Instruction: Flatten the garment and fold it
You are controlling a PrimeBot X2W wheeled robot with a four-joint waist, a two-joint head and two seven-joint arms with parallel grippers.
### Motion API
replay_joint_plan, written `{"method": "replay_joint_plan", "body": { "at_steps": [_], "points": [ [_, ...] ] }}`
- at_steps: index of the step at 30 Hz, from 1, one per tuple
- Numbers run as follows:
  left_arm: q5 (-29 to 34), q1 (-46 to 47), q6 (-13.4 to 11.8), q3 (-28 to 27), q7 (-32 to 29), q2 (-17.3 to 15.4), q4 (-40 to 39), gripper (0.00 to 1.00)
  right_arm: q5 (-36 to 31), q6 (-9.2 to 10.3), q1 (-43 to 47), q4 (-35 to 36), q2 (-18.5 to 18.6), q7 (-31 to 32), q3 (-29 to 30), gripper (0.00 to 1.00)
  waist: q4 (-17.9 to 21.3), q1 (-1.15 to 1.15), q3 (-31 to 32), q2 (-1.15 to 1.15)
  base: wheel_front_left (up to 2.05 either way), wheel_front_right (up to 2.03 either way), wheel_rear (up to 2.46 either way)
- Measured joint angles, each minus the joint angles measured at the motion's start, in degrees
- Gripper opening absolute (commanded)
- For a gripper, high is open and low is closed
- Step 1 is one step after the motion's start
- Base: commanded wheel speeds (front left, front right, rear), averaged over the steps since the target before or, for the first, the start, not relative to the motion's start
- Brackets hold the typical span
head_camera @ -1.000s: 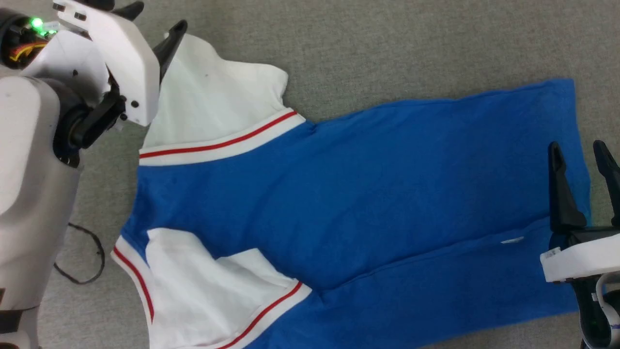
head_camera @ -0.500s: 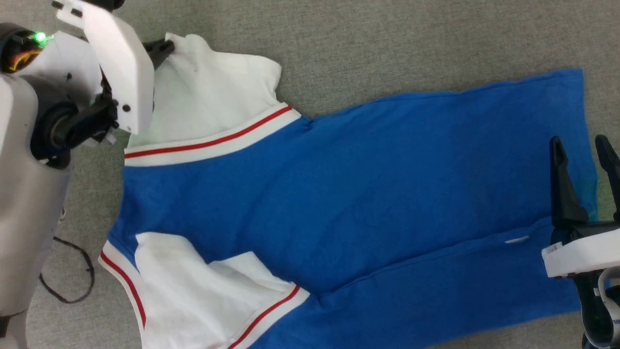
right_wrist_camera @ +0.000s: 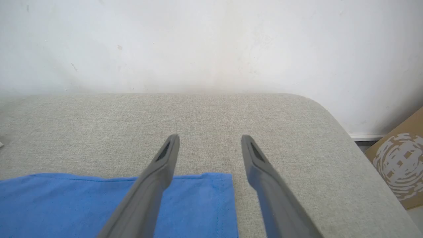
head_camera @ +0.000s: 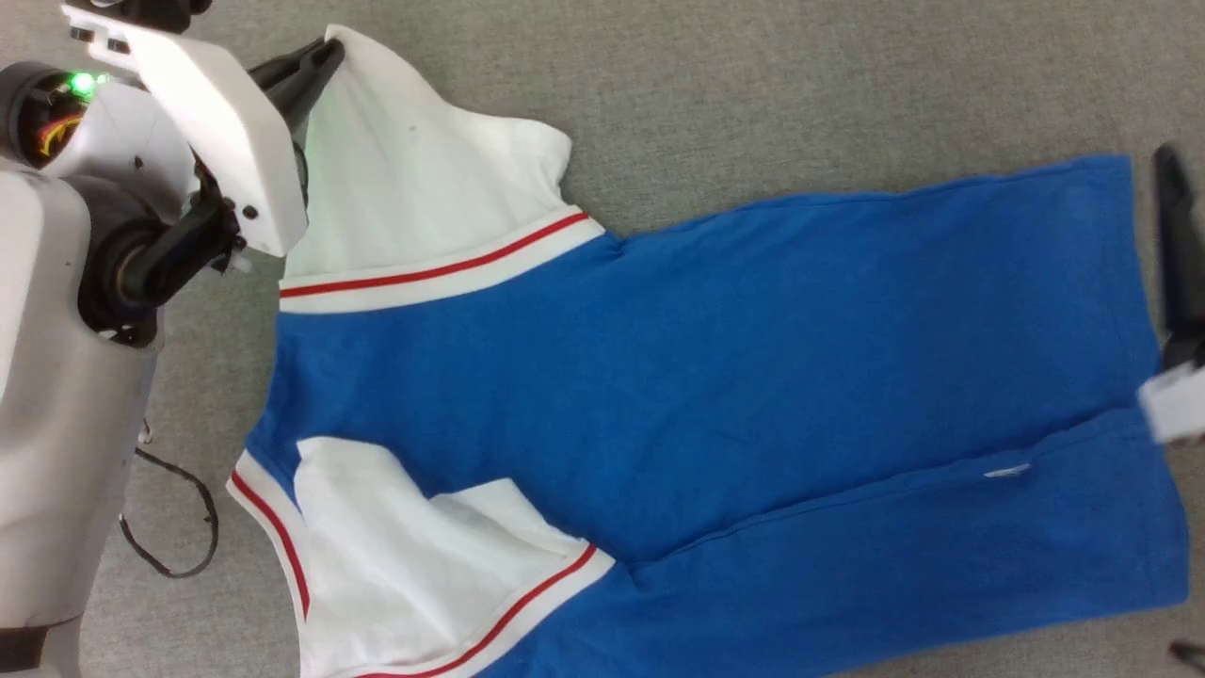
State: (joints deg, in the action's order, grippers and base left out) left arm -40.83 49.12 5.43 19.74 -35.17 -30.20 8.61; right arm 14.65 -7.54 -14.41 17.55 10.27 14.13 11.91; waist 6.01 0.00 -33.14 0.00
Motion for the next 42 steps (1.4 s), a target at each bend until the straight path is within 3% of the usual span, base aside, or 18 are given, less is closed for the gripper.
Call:
{"method": "replay_joint_plan", "body": {
  "at_steps": [9,16,17,18,19,24,29,34,42],
  "points": [
    [0.00,-0.41,0.00,0.16,0.49,0.33,-0.40,0.00,4.16,0.00,-7.26,-12.23,5.10,19.78,1.32,1.00,-1.28,0.00,-1.39,0.00,0.00,0.00,0.00],
    [0.00,-0.32,0.00,0.62,0.49,0.77,-0.30,0.00,6.13,0.01,-10.29,-14.93,5.80,23.80,1.43,1.00,-2.44,0.00,-2.89,0.00,0.00,0.00,0.00],
    [0.00,-0.32,0.00,0.67,0.51,0.76,-0.27,0.00,6.13,0.01,-10.58,-15.07,5.82,24.25,1.51,0.76,-2.62,0.01,-3.03,0.00,0.00,0.00,0.00],
    [0.00,-0.32,0.00,0.69,0.54,0.76,-0.24,0.00,6.13,0.01,-10.78,-15.10,5.82,24.34,1.63,0.32,-2.77,0.01,-3.13,0.00,0.00,0.00,0.00],
    [0.00,-0.32,0.00,0.71,0.86,0.78,-0.22,0.00,6.10,0.01,-10.99,-15.15,5.77,24.70,1.88,0.00,-2.91,0.00,-3.19,0.00,0.00,0.00,0.00],
    [0.00,-0.36,0.00,0.24,3.60,0.85,-0.32,0.00,5.89,0.00,-11.30,-15.07,5.24,25.25,2.18,0.00,-3.20,0.01,-2.60,0.00,0.00,0.00,0.00],
    [-0.54,-2.01,0.09,-2.01,10.14,1.33,-2.29,0.00,6.00,0.00,-10.52,-14.28,4.82,22.80,2.42,0.00,-3.19,0.01,-0.69,0.00,0.00,0.00,0.00],
    [-2.67,-10.92,0.49,-5.36,18.44,1.42,-8.59,0.00,7.06,0.00,-5.50,-12.35,4.03,17.92,3.60,0.00,-3.21,0.00,3.22,0.00,0.00,0.00,0.00],
    [-5.56,-28.29,-0.27,-8.51,23.27,0.47,-19.12,0.00,9.29,0.00,4.75,-9.84,2.49,14.06,5.79,0.00,-3.77,0.00,10.19,0.00,0.00,0.00,0.00]
  ]
}}
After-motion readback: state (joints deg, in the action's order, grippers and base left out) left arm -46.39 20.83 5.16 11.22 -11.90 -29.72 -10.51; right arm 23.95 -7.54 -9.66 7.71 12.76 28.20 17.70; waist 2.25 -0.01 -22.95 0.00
